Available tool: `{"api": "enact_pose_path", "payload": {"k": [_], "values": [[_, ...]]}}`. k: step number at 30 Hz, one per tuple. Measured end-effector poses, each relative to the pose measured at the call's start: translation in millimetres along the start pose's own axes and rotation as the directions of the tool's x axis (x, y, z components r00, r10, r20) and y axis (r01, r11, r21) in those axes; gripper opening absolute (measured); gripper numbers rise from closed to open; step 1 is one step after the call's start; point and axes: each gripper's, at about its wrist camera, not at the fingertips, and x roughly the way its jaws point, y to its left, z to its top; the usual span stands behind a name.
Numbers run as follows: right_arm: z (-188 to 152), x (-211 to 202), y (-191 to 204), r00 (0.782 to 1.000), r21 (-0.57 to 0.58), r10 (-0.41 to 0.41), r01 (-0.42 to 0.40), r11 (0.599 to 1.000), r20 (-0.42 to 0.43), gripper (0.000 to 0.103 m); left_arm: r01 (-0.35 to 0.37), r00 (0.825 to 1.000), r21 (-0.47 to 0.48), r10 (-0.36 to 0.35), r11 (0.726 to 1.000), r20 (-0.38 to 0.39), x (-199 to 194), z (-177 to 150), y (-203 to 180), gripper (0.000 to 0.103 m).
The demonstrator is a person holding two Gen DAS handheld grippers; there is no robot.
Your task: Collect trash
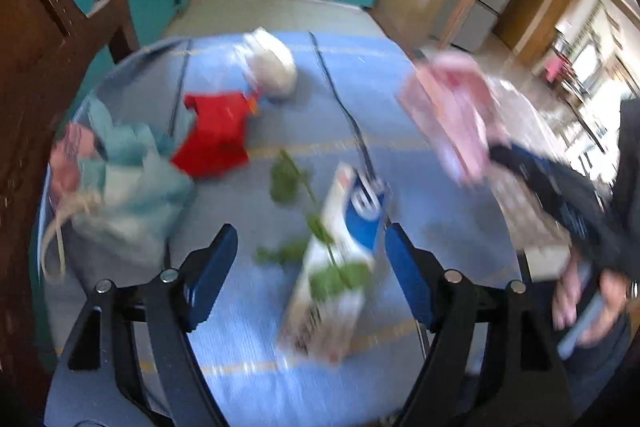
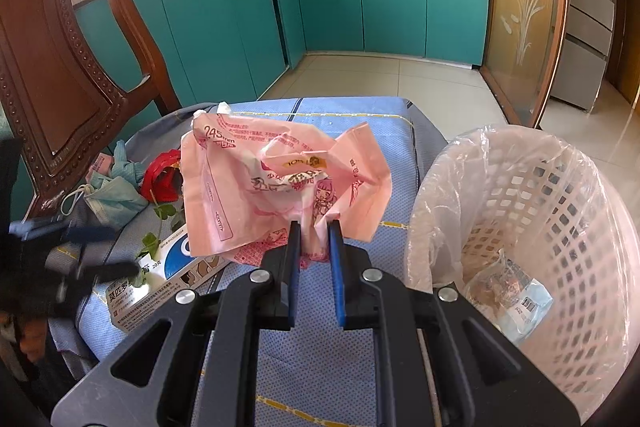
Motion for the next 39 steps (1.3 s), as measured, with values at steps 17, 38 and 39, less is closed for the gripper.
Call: {"api": "enact_pose_path", "payload": {"k": [17,38,39], "values": [[-2,-10,4,0.998,-0.037,-0.055,0.057,0.998,0.040,0.015,-0.072,0.988,-0.029,0.075,0.997,0.138,-27,14,-9,0.007],[-2,-39,23,0.985,-0.077,-0.122,0.133,0.988,0.124,0.015,-0.306,0.861,0.054,0.252,0.950,0.441,-130,-19,-80,0.007],[-2,-40,24,0.984,-0.078,-0.124,0.134,0.988,0.127,0.015,-0.305,0.862,0.057,0.250,0.951,0.441,-131,-20,-82,0.007]]}}
